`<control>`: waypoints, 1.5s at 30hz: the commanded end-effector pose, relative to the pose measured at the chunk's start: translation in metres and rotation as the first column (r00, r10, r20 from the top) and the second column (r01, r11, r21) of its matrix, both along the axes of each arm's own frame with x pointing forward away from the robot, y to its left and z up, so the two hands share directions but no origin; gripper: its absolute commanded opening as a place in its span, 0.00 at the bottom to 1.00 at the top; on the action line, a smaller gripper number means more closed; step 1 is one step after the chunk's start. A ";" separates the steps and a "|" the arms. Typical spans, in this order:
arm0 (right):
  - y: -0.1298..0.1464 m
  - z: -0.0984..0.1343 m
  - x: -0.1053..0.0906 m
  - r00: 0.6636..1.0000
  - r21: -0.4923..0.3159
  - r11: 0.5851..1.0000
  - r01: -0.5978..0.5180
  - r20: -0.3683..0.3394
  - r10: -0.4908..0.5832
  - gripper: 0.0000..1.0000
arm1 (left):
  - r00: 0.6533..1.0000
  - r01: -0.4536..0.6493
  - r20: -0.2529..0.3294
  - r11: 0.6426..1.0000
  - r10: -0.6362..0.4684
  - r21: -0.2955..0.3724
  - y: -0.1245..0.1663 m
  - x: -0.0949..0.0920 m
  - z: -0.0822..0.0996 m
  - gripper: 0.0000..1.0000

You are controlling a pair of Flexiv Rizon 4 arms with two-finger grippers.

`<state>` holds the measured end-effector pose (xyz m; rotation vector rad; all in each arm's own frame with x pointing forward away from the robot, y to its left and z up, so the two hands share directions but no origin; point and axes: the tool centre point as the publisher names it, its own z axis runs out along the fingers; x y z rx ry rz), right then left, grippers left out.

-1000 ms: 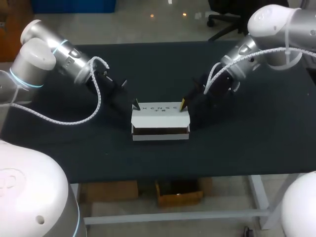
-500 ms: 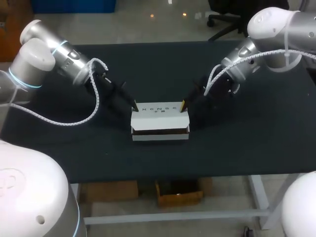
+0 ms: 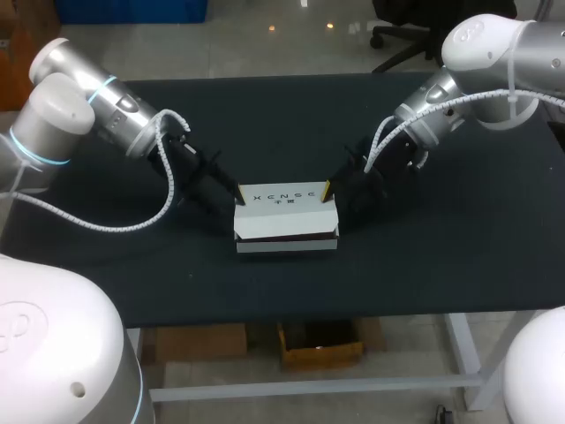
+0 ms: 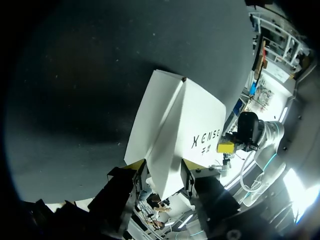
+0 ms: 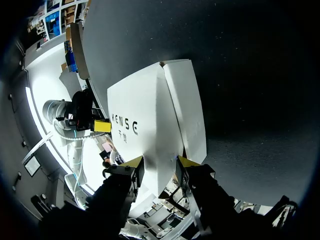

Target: Assemble the packaging by folding the flat box into shape, placing the metal phone stand inside, and closing the box properly

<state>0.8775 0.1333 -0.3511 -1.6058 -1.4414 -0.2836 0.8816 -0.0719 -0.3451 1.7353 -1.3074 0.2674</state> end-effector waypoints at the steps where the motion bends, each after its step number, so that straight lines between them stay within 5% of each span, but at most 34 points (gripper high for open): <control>1: 0.001 -0.001 0.001 1.000 0.002 1.000 -0.002 0.000 0.002 0.39 | 0.999 -0.005 0.036 1.000 0.004 0.019 -0.009 -0.014 0.013 0.44; 28: -0.001 -0.005 -0.001 1.000 0.011 1.000 -0.003 0.009 0.003 0.39 | 0.964 0.090 0.236 0.988 -0.119 0.127 0.003 -0.013 0.050 0.47; 33: -0.001 -0.005 -0.002 1.000 0.009 1.000 -0.005 0.014 0.005 0.39 | 0.920 0.155 0.339 0.977 -0.197 0.149 0.009 -0.016 0.053 0.51; 36: -0.001 -0.005 -0.002 1.000 0.009 1.000 -0.006 0.014 0.006 0.39 | 0.888 0.184 0.396 0.969 -0.235 0.162 0.014 -0.019 0.058 0.74; 38: -0.001 -0.005 -0.002 1.000 0.008 1.000 -0.006 0.014 0.006 0.39 | 0.859 0.210 0.434 0.961 -0.270 0.180 0.015 -0.020 0.059 0.98; 45: -0.001 -0.006 0.000 1.000 0.005 1.000 -0.011 0.018 0.011 0.39 | 0.718 0.306 0.565 0.913 -0.407 0.270 0.015 -0.032 0.074 1.00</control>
